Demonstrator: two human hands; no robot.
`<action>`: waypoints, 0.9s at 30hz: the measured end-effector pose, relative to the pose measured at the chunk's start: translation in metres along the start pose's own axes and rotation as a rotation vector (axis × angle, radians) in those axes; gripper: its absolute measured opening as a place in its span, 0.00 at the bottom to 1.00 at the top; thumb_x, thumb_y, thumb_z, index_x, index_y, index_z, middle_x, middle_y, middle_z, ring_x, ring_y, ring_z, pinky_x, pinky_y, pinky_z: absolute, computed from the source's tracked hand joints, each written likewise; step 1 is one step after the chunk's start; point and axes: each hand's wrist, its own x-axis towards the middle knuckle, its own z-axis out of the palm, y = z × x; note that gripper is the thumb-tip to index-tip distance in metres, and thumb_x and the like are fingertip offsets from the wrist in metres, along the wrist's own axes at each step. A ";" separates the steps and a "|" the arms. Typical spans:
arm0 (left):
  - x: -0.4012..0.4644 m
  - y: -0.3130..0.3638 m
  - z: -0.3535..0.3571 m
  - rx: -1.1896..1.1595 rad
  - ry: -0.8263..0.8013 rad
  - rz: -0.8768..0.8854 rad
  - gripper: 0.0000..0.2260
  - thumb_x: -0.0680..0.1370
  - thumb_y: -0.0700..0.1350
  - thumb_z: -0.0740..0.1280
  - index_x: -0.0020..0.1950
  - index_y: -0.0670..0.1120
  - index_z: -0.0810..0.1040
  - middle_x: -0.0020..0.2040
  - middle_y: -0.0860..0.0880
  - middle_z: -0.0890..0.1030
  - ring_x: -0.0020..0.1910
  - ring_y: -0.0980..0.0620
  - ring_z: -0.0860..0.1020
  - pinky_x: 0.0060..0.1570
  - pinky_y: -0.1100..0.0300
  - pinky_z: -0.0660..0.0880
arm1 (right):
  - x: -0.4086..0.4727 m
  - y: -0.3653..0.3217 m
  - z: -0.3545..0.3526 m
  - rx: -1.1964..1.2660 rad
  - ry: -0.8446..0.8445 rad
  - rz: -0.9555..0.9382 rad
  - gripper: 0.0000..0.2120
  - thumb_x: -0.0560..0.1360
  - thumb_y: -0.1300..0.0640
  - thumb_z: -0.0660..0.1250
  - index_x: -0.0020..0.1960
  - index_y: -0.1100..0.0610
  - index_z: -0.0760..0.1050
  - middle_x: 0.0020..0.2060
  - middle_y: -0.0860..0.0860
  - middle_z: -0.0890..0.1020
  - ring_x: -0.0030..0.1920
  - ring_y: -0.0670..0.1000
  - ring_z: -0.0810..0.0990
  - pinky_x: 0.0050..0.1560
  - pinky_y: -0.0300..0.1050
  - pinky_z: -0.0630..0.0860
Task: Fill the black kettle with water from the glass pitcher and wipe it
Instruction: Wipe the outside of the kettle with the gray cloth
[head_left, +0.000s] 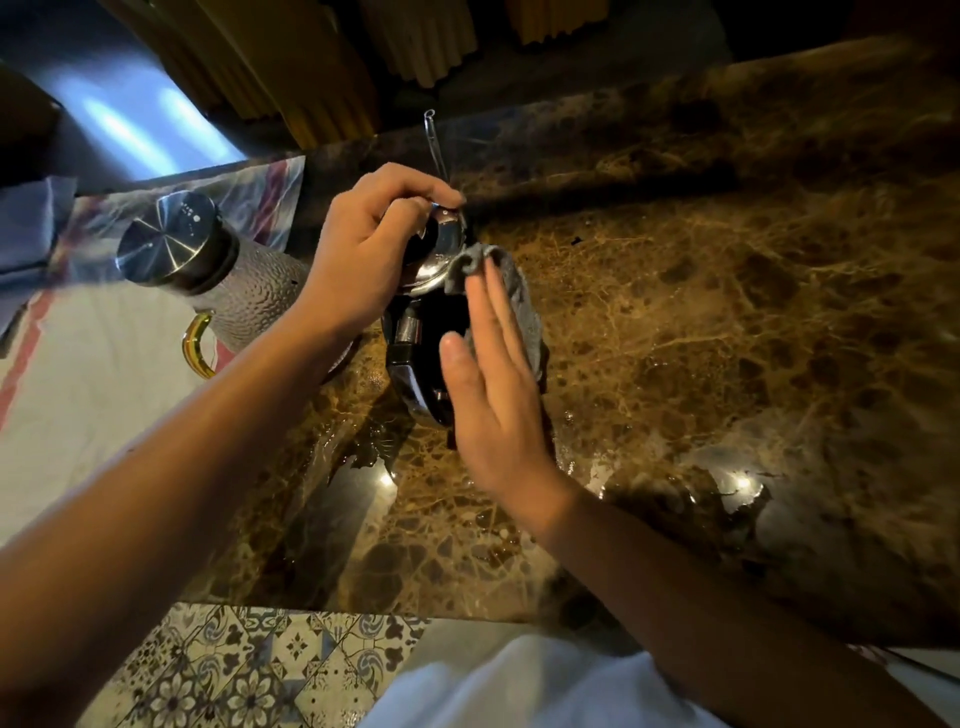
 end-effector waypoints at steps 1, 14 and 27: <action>-0.001 0.001 -0.001 -0.009 -0.006 0.005 0.13 0.82 0.41 0.59 0.57 0.47 0.84 0.56 0.49 0.85 0.59 0.46 0.81 0.63 0.38 0.74 | 0.009 0.001 -0.002 0.000 0.019 0.026 0.32 0.84 0.41 0.49 0.84 0.52 0.51 0.85 0.47 0.52 0.83 0.43 0.49 0.83 0.54 0.53; 0.001 0.001 0.001 -0.012 -0.022 -0.029 0.15 0.81 0.41 0.57 0.58 0.48 0.83 0.58 0.50 0.85 0.60 0.48 0.80 0.65 0.41 0.73 | 0.000 -0.003 0.002 -0.101 0.043 -0.067 0.29 0.86 0.43 0.49 0.84 0.53 0.55 0.84 0.49 0.55 0.84 0.46 0.51 0.82 0.56 0.55; 0.000 0.002 0.001 -0.021 0.002 -0.051 0.16 0.81 0.43 0.57 0.60 0.46 0.83 0.58 0.51 0.85 0.60 0.52 0.80 0.64 0.47 0.75 | 0.021 0.036 -0.025 0.176 0.052 0.294 0.28 0.84 0.39 0.47 0.82 0.44 0.57 0.81 0.38 0.61 0.79 0.34 0.57 0.81 0.41 0.54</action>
